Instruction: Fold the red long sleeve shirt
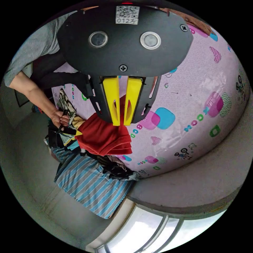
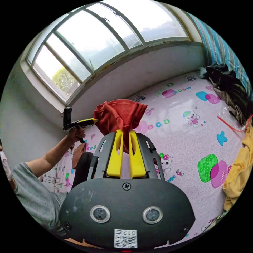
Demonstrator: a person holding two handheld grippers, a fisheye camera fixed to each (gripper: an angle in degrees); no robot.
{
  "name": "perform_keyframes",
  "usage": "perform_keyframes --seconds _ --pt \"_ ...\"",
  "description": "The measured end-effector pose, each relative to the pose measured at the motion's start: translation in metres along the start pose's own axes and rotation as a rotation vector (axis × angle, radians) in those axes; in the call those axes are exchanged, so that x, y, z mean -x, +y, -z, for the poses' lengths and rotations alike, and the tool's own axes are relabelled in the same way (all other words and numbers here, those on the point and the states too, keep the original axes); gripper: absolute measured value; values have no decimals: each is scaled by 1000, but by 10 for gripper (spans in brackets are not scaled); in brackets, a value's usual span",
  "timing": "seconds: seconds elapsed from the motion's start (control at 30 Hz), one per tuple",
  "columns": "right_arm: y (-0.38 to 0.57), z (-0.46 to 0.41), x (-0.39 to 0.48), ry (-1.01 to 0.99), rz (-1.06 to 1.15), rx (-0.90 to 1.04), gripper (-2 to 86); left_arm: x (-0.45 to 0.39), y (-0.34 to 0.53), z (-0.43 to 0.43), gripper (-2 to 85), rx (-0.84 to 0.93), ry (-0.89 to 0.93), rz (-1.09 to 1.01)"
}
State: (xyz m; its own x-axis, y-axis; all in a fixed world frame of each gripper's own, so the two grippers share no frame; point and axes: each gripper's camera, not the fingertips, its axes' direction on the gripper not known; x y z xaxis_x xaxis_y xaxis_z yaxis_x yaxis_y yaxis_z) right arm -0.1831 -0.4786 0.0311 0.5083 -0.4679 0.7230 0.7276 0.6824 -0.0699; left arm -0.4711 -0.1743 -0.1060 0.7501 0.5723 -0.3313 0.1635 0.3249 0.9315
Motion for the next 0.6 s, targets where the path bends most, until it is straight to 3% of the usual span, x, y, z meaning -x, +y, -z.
perform_keyframes --seconds 0.33,0.6 --pt "-28 -88 190 -265 241 -24 14 -43 131 261 4 -207 -341 28" --pt "-16 -208 321 -547 387 148 16 -83 292 401 4 -251 -625 243"
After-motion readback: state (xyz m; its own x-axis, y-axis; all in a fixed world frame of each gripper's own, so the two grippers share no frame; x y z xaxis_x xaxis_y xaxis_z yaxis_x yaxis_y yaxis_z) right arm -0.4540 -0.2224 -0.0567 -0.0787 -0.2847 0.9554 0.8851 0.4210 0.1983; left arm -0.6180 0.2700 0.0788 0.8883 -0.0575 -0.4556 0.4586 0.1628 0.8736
